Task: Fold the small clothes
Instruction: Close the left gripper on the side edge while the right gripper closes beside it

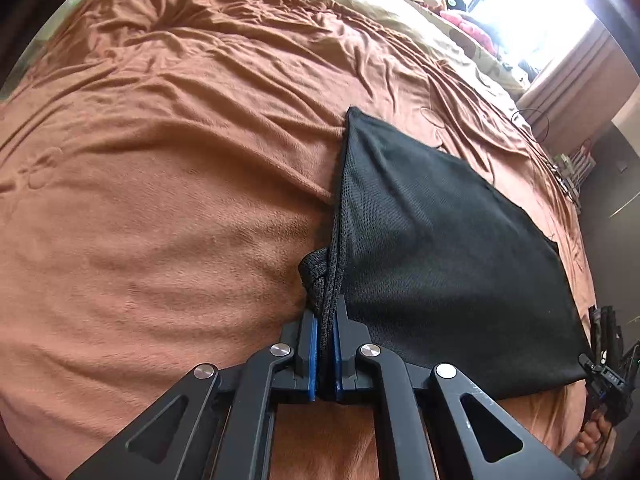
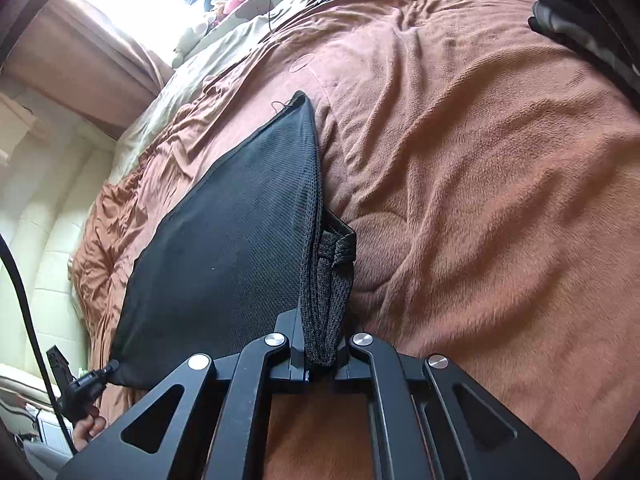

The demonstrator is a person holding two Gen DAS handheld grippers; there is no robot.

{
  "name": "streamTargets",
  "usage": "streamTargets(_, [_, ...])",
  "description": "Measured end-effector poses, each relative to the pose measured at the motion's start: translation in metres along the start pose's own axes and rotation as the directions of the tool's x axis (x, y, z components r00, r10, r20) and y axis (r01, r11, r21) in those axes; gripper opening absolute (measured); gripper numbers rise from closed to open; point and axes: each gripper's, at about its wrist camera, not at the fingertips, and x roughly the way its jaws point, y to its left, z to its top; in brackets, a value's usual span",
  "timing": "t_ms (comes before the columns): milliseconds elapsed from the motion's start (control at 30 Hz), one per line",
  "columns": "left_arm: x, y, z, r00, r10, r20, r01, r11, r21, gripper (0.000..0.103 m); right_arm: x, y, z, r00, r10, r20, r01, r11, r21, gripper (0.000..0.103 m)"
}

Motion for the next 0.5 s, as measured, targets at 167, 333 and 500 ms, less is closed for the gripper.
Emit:
streamTargets(167, [-0.017, 0.011, -0.008, 1.0, -0.014, -0.011, 0.014, 1.0, -0.008, 0.006, -0.003, 0.011, -0.005, 0.999, 0.005, -0.039, -0.005, 1.0, 0.0, 0.002])
streamTargets(333, [-0.03, 0.025, -0.027, 0.999, -0.03, -0.031, 0.029, 0.999, -0.025, 0.006, -0.006, -0.001, -0.01, 0.996, 0.013, -0.09, -0.012, 1.0, 0.009, 0.002])
streamTargets(500, [-0.042, 0.039, -0.047, 0.998, -0.054, -0.037, 0.053, 0.998, -0.043, 0.006, -0.009, -0.004, -0.012, 0.992, 0.005, -0.124, -0.004, 1.0, 0.004, 0.002])
